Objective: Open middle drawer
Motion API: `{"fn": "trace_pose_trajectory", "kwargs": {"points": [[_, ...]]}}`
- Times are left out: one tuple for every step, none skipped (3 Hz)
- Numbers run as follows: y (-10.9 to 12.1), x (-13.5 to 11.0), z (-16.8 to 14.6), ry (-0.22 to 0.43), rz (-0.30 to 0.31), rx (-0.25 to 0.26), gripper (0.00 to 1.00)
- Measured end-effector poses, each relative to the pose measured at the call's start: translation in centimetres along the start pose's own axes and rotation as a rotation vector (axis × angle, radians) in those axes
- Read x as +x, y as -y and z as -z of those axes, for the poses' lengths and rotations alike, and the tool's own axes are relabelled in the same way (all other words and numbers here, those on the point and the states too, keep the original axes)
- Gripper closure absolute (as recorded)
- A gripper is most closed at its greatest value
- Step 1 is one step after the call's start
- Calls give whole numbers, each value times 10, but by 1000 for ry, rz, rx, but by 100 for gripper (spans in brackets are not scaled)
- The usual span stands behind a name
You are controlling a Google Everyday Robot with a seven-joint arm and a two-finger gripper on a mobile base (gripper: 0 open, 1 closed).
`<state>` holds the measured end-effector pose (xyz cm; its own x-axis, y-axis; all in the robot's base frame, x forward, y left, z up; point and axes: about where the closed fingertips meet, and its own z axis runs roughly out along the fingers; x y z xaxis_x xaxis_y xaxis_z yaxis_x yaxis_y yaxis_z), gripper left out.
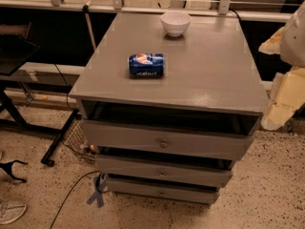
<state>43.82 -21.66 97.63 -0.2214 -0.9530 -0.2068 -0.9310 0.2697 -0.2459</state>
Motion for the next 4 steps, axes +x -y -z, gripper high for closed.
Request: {"fn": "trace_pose_trajectory", "kwargs": {"points": [[0, 0, 0, 0, 0, 0, 0], [-17, 3, -17, 24, -24, -11, 0], [-39, 9, -48, 50, -54, -29, 0], [-60, 15, -91, 66, -67, -56, 0]]}}
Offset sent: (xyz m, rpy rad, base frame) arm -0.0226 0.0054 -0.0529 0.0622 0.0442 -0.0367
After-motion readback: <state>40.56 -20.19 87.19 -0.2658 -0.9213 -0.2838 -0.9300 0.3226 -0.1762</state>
